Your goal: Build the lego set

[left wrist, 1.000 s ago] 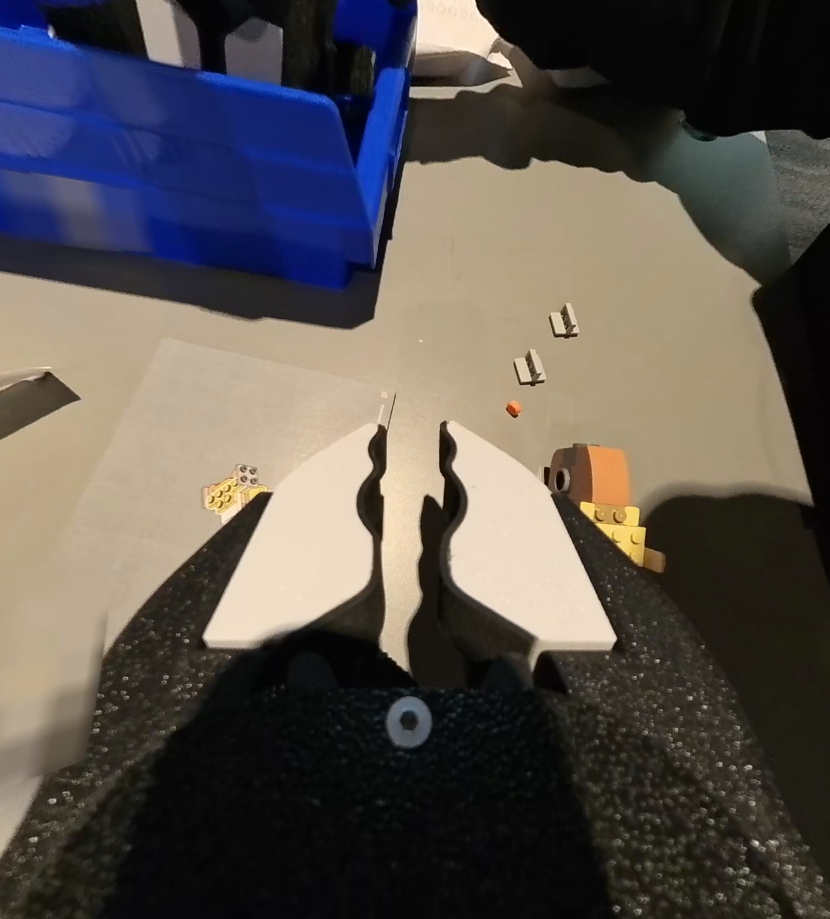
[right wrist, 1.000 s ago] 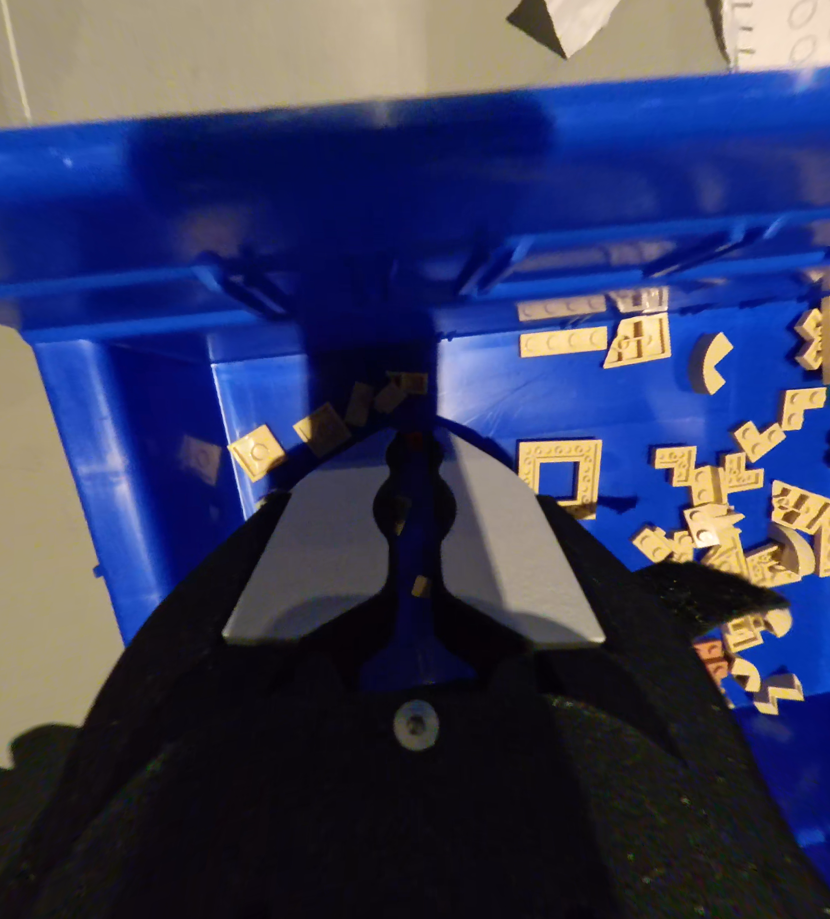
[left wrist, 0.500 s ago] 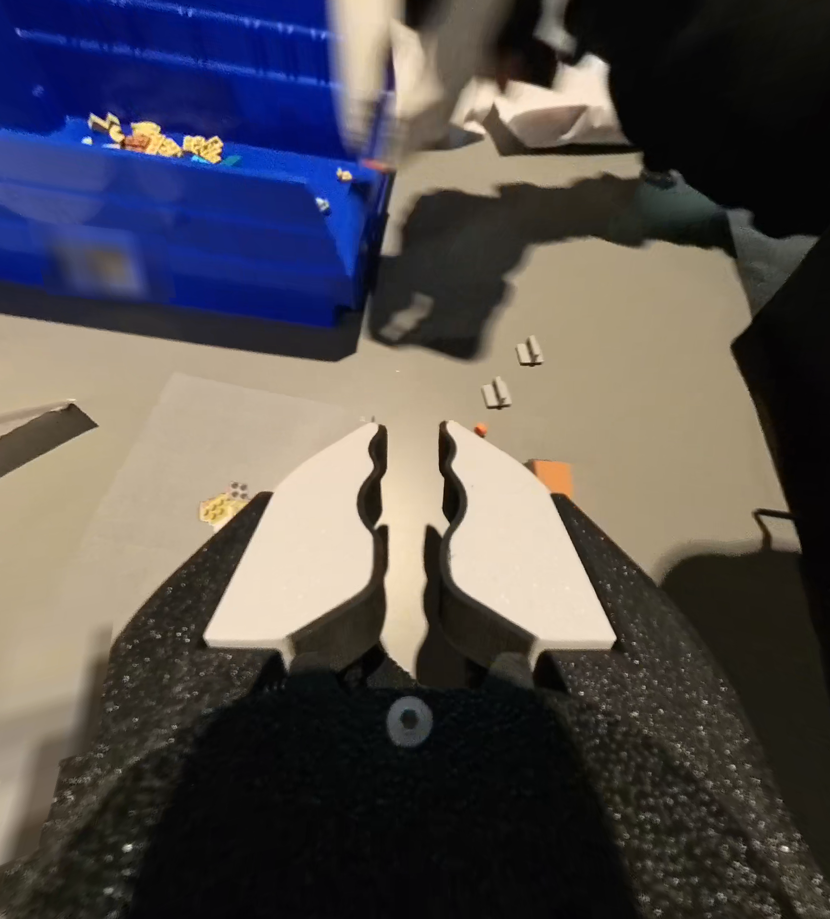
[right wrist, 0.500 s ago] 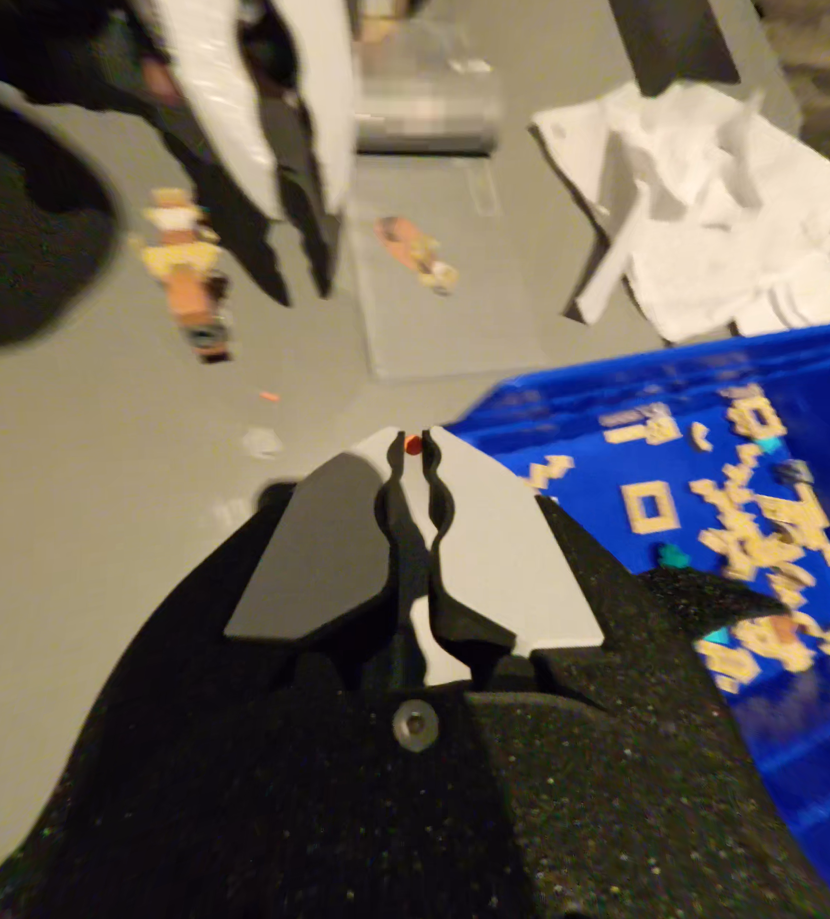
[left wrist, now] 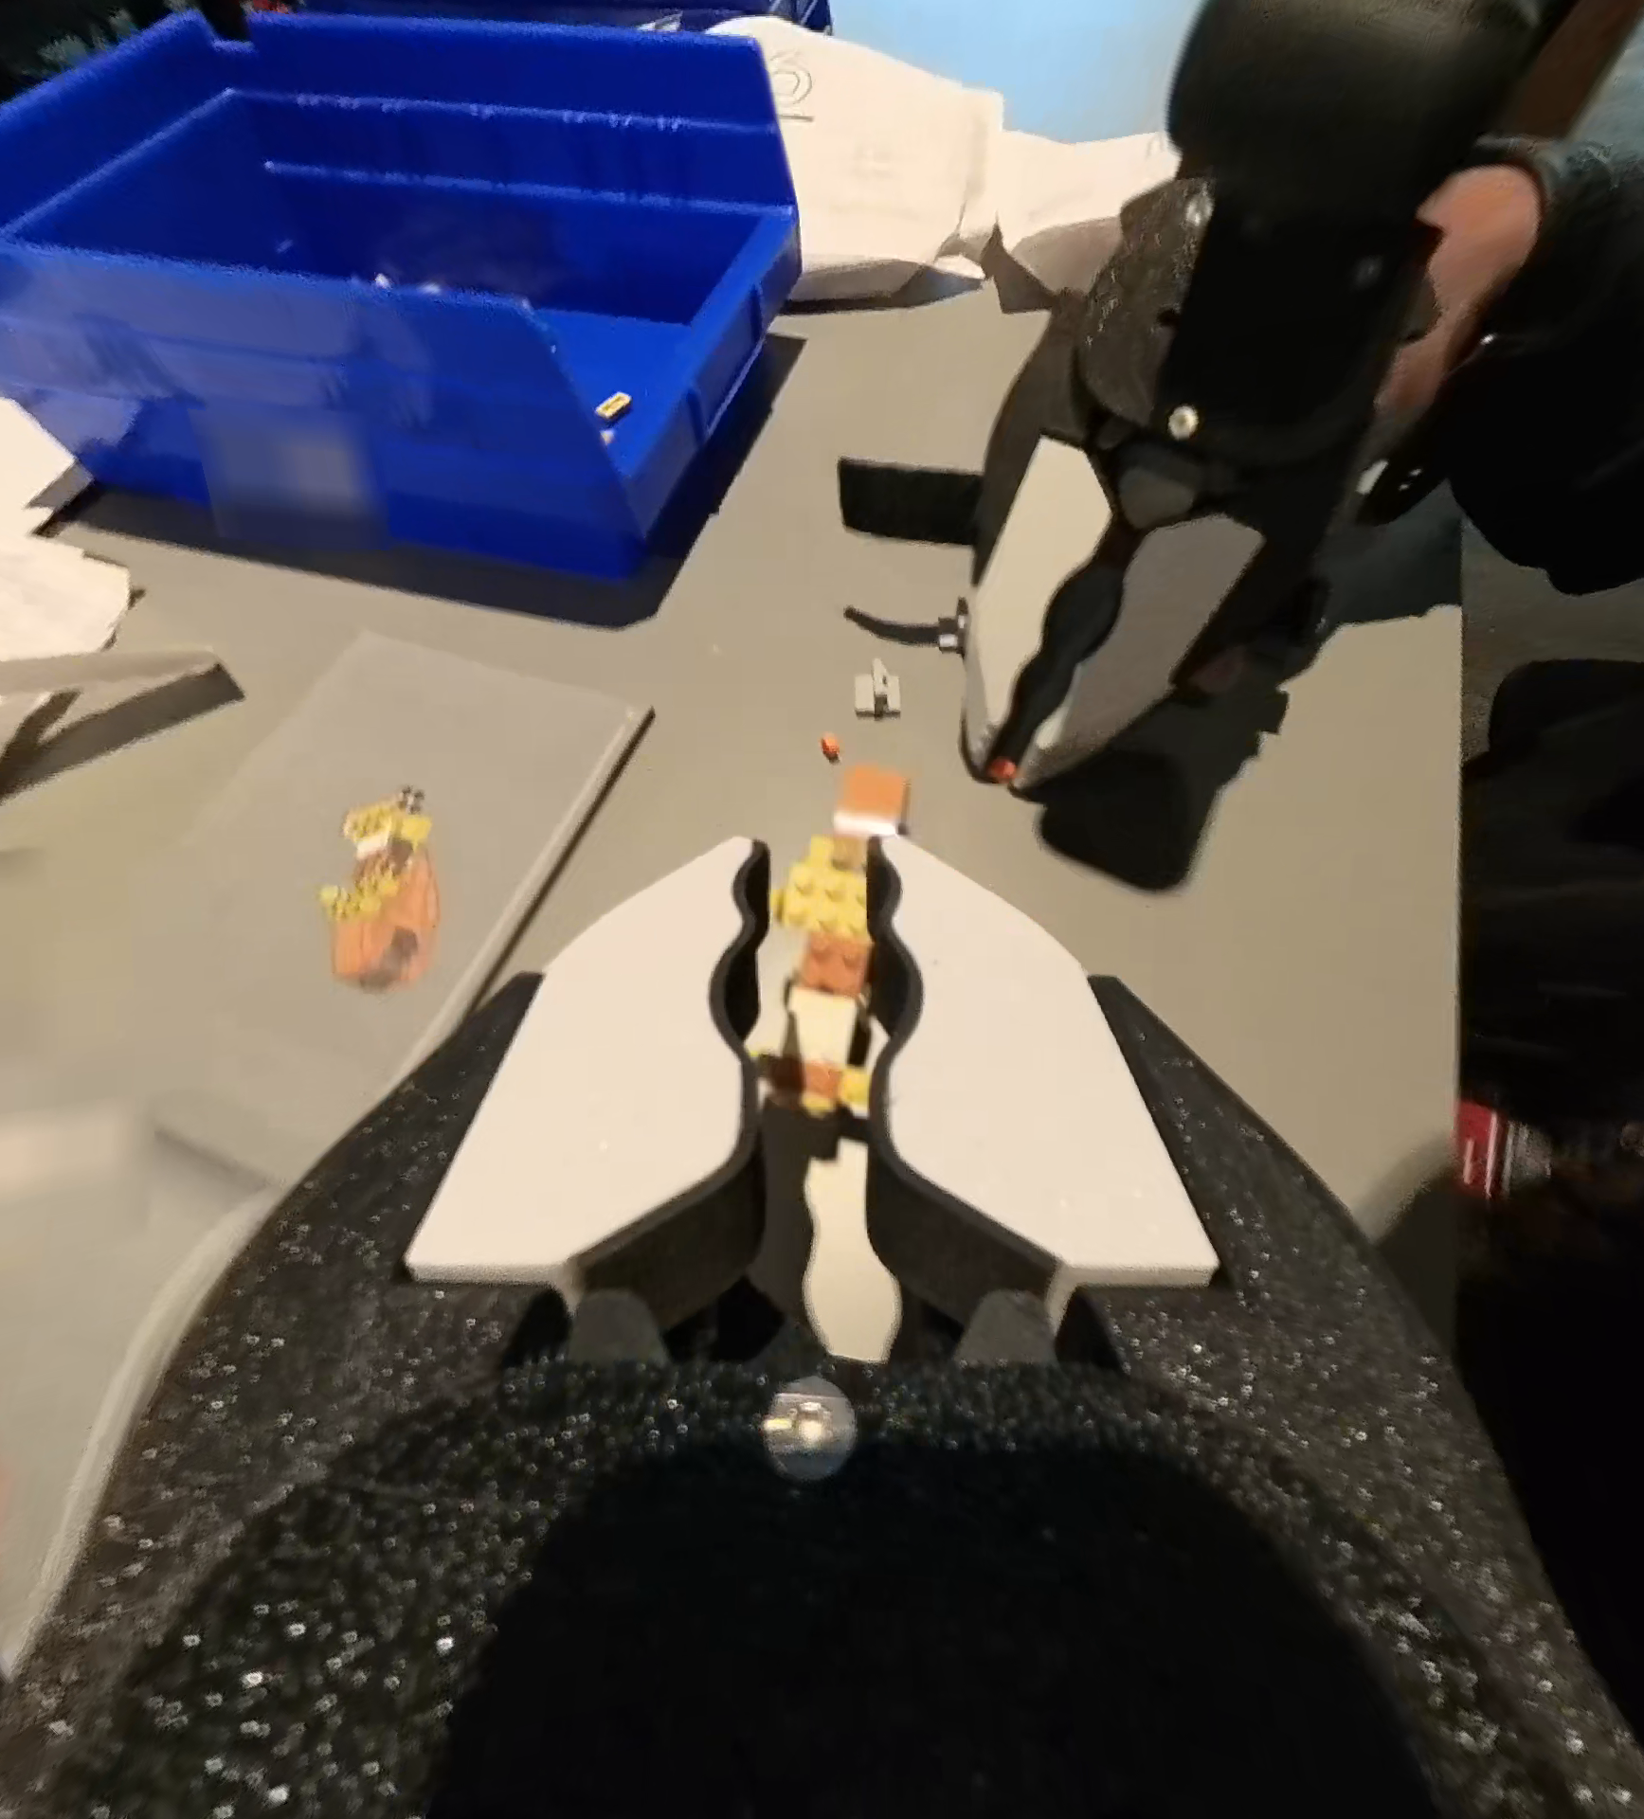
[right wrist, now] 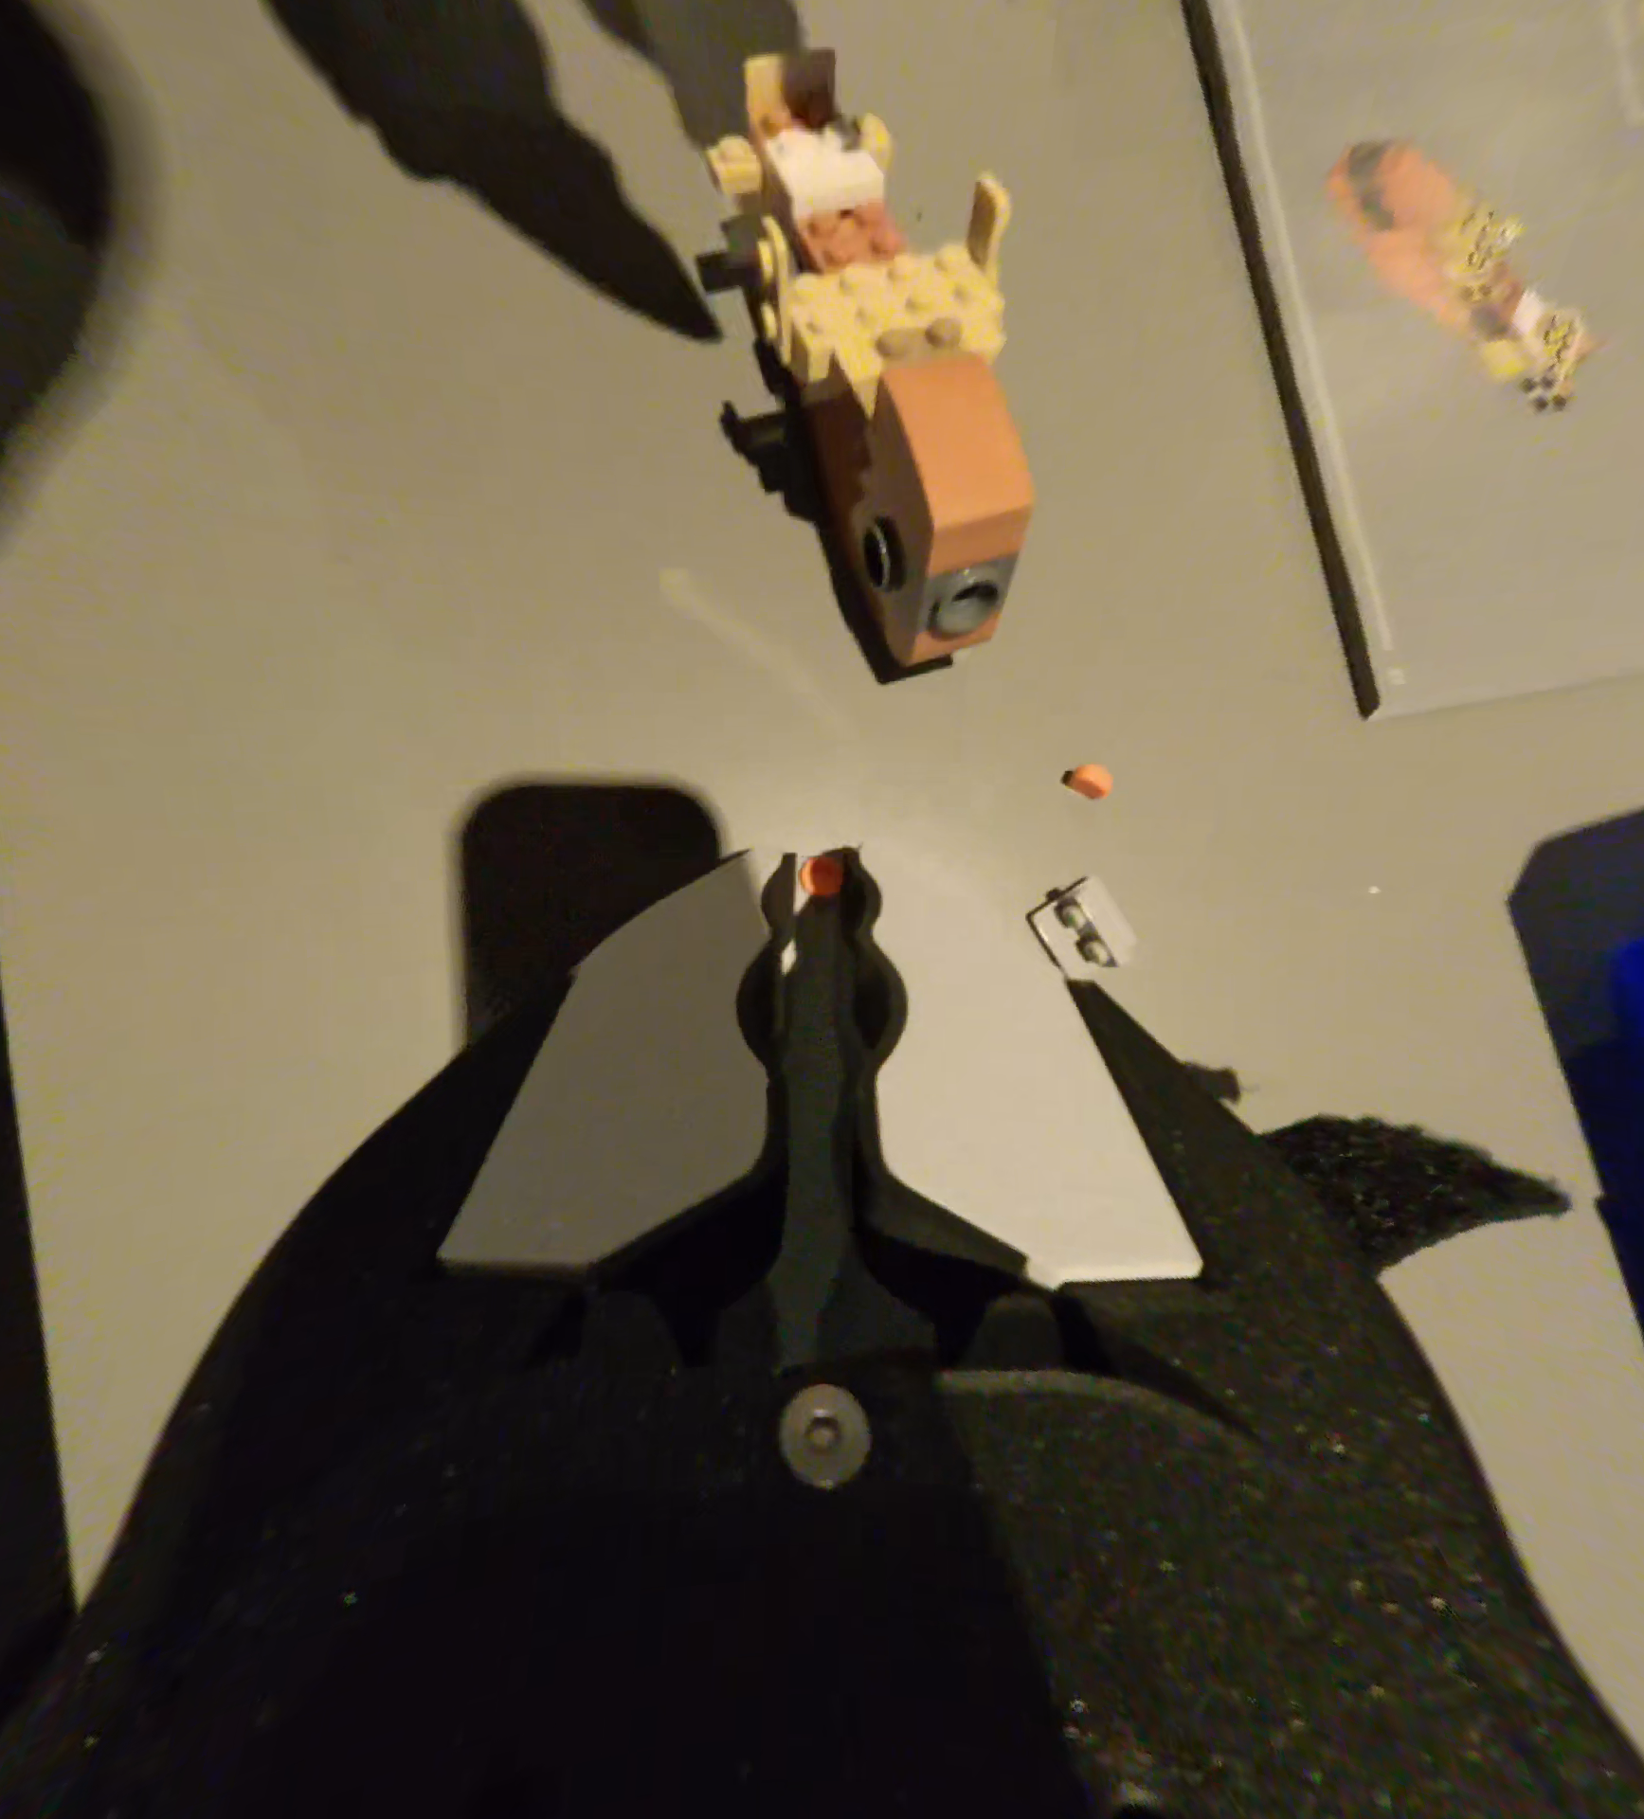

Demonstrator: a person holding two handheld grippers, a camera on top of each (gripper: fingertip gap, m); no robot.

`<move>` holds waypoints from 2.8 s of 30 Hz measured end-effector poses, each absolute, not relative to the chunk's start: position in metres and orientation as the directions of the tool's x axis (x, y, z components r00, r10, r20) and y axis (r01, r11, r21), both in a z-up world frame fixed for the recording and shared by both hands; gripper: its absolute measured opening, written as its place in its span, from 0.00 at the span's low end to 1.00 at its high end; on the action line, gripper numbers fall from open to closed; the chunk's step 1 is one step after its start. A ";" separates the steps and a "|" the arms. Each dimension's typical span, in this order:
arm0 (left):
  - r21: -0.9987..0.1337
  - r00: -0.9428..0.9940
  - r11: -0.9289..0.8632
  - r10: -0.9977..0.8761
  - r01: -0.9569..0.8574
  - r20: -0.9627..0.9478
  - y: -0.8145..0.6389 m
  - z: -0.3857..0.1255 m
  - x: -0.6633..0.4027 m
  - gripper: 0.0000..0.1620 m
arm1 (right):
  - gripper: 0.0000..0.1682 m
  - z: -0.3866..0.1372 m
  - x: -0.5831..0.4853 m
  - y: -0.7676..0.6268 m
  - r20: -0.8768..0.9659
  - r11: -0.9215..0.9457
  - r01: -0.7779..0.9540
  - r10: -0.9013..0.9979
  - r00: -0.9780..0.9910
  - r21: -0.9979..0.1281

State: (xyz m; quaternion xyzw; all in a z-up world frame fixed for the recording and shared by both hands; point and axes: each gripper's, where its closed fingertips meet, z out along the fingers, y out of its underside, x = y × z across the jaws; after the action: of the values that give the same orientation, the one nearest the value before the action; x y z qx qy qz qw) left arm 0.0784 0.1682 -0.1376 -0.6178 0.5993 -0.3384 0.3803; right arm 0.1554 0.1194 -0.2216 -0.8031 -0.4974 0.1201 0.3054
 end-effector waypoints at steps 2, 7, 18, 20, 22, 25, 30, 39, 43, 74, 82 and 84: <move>-0.877 0.069 -0.007 -0.997 -0.481 -0.029 0.164 -0.139 0.069 0.11 | 0.09 -0.221 0.156 0.121 0.111 -0.328 0.719 0.865 0.489 -0.613; -0.880 0.097 -0.037 -0.995 -0.474 -0.010 0.158 -0.145 0.056 0.11 | 0.11 -0.207 0.160 0.126 0.102 -0.349 0.650 0.828 0.551 -0.675; -0.903 0.133 -0.057 -0.991 -0.426 0.000 0.163 -0.145 0.055 0.10 | 0.16 -0.207 0.192 0.157 0.143 -0.599 0.423 0.458 0.878 -0.679; -0.903 0.129 -0.059 -0.992 -0.426 0.004 0.163 -0.146 0.055 0.10 | 0.17 -0.211 0.193 0.159 0.163 -0.617 0.418 0.427 0.890 -0.666; -0.904 0.126 -0.064 -0.992 -0.424 0.010 0.163 -0.147 0.054 0.10 | 0.17 -0.215 0.196 0.162 0.186 -0.632 0.420 0.404 0.896 -0.651; -0.904 0.120 -0.067 -0.993 -0.421 0.018 0.163 -0.148 0.052 0.10 | 0.11 -0.219 0.199 0.166 0.217 -0.634 0.438 0.397 0.892 -0.637; -0.906 0.128 -0.075 -0.992 -0.416 0.023 0.170 -0.149 0.048 0.10 | 0.10 -0.218 0.195 0.170 0.210 -0.600 0.497 0.484 0.850 -0.627; -0.920 0.088 -0.015 -0.996 -0.392 -0.021 0.205 -0.123 0.053 0.10 | 0.10 -0.154 0.162 0.207 0.294 -0.211 0.553 0.669 0.683 -0.806; -0.920 -0.054 -0.059 -0.995 -0.388 0.086 0.220 -0.116 0.075 0.11 | 0.10 -0.116 0.131 0.223 0.366 0.041 0.481 0.708 0.605 -0.876; -0.982 -0.195 -0.018 -0.979 -0.189 0.055 0.220 -0.120 0.103 0.15 | 0.10 -0.100 0.107 0.211 0.445 0.292 0.339 0.657 0.608 -0.895; -0.979 -0.215 -0.007 -0.975 -0.204 0.052 0.213 -0.124 0.100 0.15 | 0.10 -0.098 0.111 0.211 0.443 0.287 0.340 0.645 0.623 -0.896; -0.978 -0.217 0.011 -0.976 -0.208 0.035 0.211 -0.124 0.101 0.15 | 0.10 -0.100 0.111 0.211 0.437 0.281 0.338 0.649 0.623 -0.898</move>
State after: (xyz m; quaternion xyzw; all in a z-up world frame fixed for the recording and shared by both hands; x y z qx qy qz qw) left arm 0.1007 0.2115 -0.1245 -0.4943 0.5988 -0.5000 0.3836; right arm 0.1114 0.2110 -0.0996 -0.5886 -0.4189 0.1140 0.6820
